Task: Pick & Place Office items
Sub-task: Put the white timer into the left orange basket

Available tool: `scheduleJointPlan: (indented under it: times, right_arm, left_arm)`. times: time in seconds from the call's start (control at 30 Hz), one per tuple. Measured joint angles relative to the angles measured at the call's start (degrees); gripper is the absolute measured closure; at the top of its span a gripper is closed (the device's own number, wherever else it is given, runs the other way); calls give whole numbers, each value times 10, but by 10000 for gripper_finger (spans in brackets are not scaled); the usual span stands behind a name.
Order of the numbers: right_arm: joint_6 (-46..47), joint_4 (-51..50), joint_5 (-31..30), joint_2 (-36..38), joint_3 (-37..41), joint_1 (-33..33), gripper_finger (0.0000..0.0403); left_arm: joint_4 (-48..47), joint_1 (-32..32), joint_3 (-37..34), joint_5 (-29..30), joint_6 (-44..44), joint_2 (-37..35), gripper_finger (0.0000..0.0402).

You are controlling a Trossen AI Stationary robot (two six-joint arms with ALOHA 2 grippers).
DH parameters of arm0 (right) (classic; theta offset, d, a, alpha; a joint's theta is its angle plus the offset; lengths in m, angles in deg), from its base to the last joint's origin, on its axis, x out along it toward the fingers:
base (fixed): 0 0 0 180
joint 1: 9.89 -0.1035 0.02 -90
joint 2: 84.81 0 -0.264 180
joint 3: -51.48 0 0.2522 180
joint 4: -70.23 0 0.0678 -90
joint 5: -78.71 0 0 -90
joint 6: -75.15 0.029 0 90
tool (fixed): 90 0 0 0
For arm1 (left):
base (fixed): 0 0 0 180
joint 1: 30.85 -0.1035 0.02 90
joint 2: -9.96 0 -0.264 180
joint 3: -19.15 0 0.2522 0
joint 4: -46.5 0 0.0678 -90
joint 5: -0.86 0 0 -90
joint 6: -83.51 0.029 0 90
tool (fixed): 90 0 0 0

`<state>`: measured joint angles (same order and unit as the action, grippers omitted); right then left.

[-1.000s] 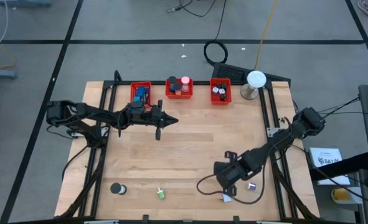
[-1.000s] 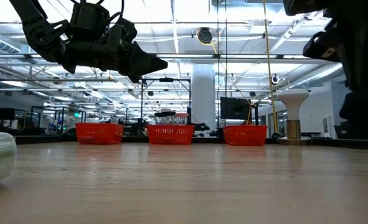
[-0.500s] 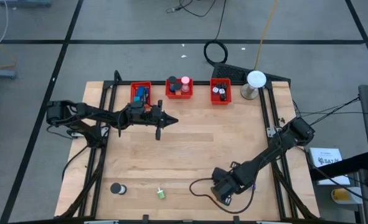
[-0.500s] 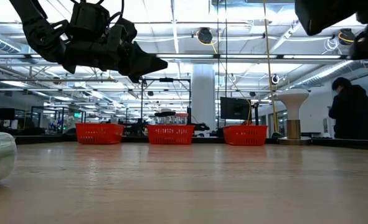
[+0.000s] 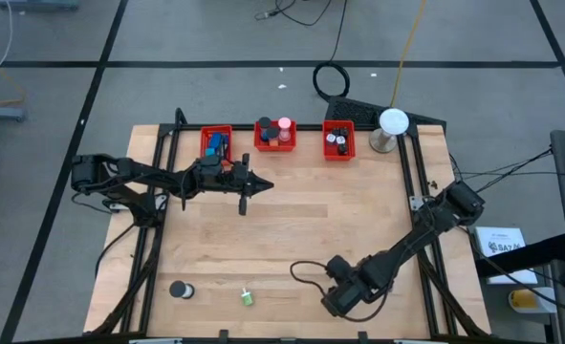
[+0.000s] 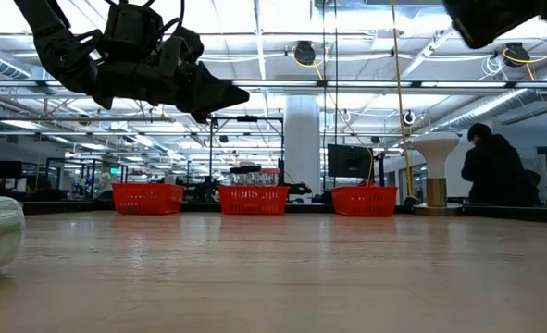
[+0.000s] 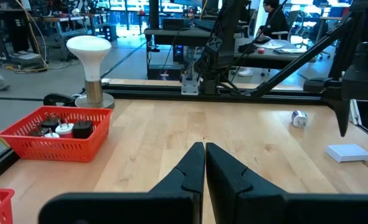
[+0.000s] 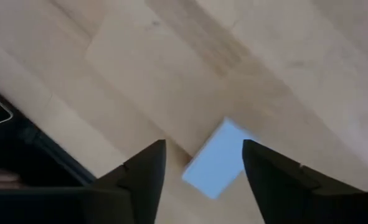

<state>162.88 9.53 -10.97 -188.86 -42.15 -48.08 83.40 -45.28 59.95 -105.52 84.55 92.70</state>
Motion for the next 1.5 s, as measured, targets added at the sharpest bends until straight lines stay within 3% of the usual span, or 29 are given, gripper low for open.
scheduleJointPlan:
  times: [0.23, 0.47, 0.57, 1.17, 1.3, 1.5]
  right_arm:
    - [60, -10, 22, -9, 0, -2, 162]
    - [63, -8, 106, -58, 0, -1, 158]
    - [63, 2, 115, -68, 0, 3, 158]
    - [59, 7, 102, -76, 13, 20, 158]
    - [55, 9, 90, -75, 18, 26, 172]
    - [23, 25, 86, -75, 18, 29, 232]
  left_arm:
    - [0, 0, 0, 0, 0, 0, 387]
    - [0, 0, 0, 0, 0, 0, 387]
    - [0, 0, 0, 0, 0, 0, 387]
    - [0, 0, 0, 0, 0, 0, 387]
    - [0, 0, 0, 0, 0, 0, 387]
    - [0, 0, 0, 0, 0, 0, 387]
